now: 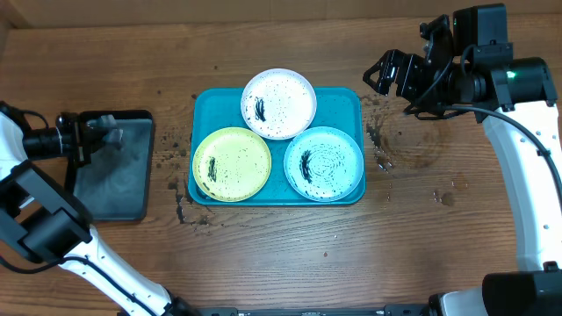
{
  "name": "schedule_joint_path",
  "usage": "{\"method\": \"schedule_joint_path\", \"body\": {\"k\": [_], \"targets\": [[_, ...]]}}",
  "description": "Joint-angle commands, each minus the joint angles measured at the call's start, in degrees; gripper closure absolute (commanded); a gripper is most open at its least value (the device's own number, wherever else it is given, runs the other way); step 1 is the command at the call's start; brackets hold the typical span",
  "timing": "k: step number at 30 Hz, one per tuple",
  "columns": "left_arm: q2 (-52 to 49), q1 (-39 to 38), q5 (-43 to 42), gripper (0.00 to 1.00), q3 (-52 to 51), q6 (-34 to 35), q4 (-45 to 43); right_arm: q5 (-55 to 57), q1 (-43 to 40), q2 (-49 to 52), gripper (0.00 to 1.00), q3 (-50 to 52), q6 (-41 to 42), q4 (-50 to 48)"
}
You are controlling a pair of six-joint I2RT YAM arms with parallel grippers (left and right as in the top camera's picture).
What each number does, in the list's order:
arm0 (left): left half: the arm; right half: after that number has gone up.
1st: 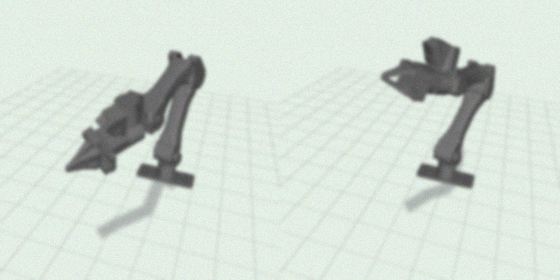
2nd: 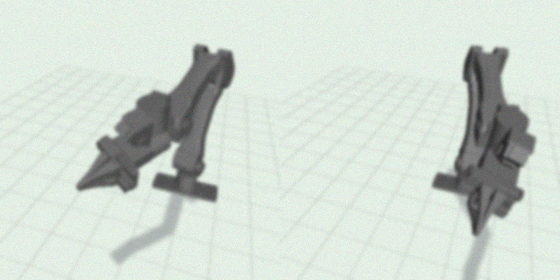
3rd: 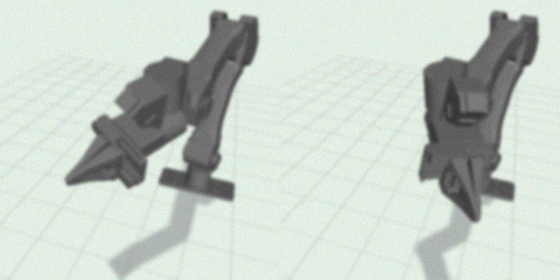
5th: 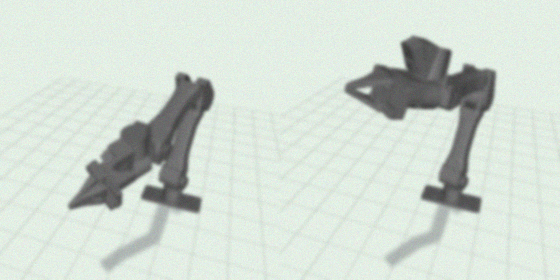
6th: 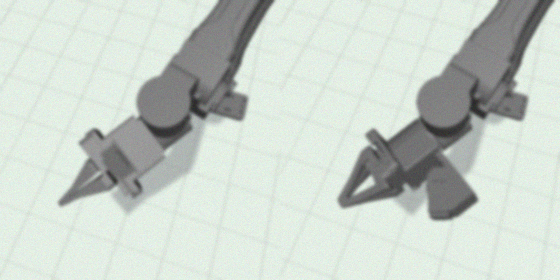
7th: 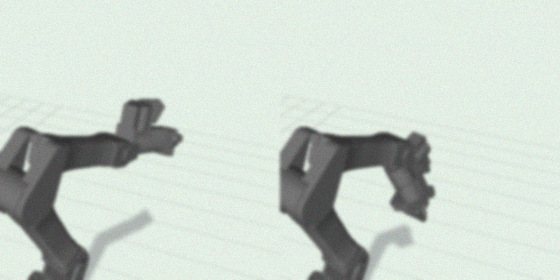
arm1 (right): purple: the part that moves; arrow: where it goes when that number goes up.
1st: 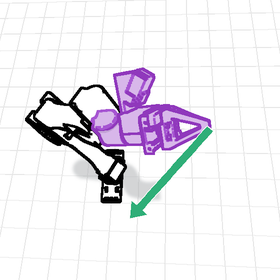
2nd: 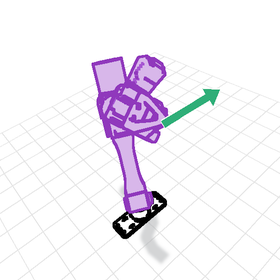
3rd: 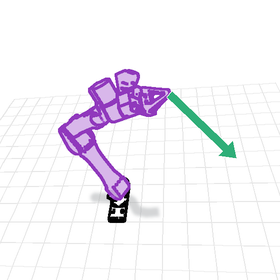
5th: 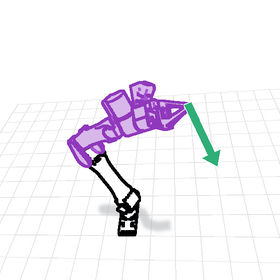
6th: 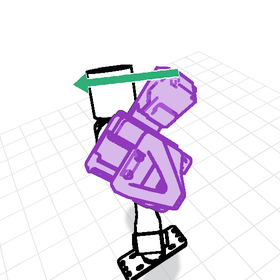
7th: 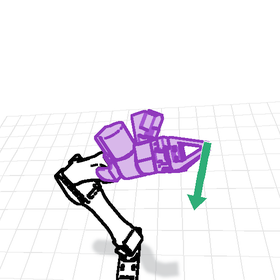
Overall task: Clean dirty plates on tray and stack at the side
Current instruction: 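Lift the green sponge out of the black tray with the left gripper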
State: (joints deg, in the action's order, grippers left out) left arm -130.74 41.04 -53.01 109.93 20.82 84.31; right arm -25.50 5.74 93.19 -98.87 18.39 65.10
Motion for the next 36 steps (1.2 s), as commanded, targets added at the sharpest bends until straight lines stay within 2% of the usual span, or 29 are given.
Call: {"method": "schedule_joint_path", "body": {"k": [1,3,4,6,8,12,15,19,23,26,30,33,36], "targets": [[1.14,0.35,-1.70,0.96,5.46,-5.62,4.83,-0.07,0.33,0.17,0.00,0.24,0.09,-0.44],[1.14,0.09,0.70,0.96,7.85,-6.67,6.71,-0.09,0.33,0.17,0.00,0.24,0.09,-0.74],[1.14,0.07,4.83,0.96,7.85,-5.60,5.35,-0.09,0.33,0.17,0.00,0.24,0.11,-0.79],[1.09,-0.11,16.15,0.96,6.25,0.15,2.23,-0.09,0.33,0.17,0.00,0.24,0.11,-0.79],[1.09,-0.52,21.94,0.96,2.54,3.48,-0.74,-0.09,0.33,0.17,0.00,0.24,0.11,-0.81],[1.07,-0.79,19.54,0.96,-5.05,1.86,-5.25,-0.09,0.33,0.17,0.00,0.24,0.09,-0.76],[1.11,-1.05,19.98,0.96,-5.66,0.31,-4.52,-0.09,0.33,0.17,0.00,0.24,0.09,-0.79],[1.25,-0.98,21.35,0.96,1.64,-2.27,3.28,-0.09,0.33,0.17,0.00,0.24,0.09,-0.79],[1.42,-1.11,25.90,0.96,14.05,-2.43,11.58,-0.09,0.31,0.17,0.00,0.24,0.09,-0.74],[1.53,-1.79,30.77,0.96,18.53,-2.10,11.89,-0.09,0.33,0.17,0.00,0.24,0.09,-0.72],[1.42,-2.99,29.79,0.96,11.96,-2.10,8.48,-0.09,0.33,0.17,0.00,0.24,0.09,-0.85],[1.42,-5.07,30.82,0.96,0.42,-2.25,1.70,-0.09,0.33,0.17,0.00,0.24,0.09,-1.16],[1.42,-5.29,30.88,0.96,-2.49,-0.61,0.31,-0.09,0.31,0.17,0.00,0.24,0.09,-0.76]]}}
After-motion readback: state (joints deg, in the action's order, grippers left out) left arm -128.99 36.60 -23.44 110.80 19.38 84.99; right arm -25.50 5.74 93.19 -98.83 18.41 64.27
